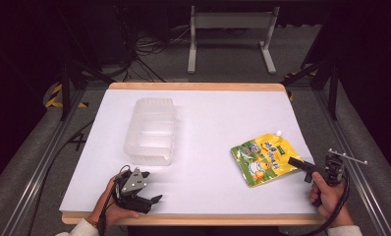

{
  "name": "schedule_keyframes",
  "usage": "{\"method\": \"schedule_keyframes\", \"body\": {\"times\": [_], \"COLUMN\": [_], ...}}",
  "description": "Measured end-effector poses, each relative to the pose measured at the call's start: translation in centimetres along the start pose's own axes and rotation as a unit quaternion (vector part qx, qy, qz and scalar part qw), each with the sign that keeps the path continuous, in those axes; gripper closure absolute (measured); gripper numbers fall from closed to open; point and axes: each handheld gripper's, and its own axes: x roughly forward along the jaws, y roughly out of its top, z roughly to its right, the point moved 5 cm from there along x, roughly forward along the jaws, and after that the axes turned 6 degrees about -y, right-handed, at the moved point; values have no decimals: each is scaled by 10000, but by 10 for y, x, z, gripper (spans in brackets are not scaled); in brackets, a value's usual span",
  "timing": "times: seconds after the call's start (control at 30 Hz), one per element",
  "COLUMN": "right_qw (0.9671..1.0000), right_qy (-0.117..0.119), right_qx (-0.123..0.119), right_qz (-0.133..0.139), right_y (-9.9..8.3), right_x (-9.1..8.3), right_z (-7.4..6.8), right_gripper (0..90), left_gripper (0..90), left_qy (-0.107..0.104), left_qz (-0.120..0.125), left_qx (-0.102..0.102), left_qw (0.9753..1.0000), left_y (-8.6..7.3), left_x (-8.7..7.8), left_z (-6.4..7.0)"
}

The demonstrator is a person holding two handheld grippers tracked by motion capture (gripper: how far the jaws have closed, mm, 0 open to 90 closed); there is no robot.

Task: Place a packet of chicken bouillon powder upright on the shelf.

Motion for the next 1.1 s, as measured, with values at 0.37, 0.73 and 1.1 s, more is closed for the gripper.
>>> {"method": "schedule_keyframes", "body": {"times": [0.37,0.73,1.1], "right_qw": [9972,9933,9733], "right_qy": [-454,163,715], "right_qx": [-590,-1058,-1985], "right_qz": [31,439,902], "right_y": [4,13,24], "right_x": [20,12,-11], "right_z": [-14,-39,-106], "right_gripper": [534,899,900], "left_gripper": [138,138,138], "left_qy": [-73,-63,-72], "left_qz": [-100,-141,-153], "left_qx": [77,76,71], "left_qw": [9999,9999,9998], "left_y": [1,-1,-1], "left_x": [5,5,5], "left_z": [1,1,0]}}
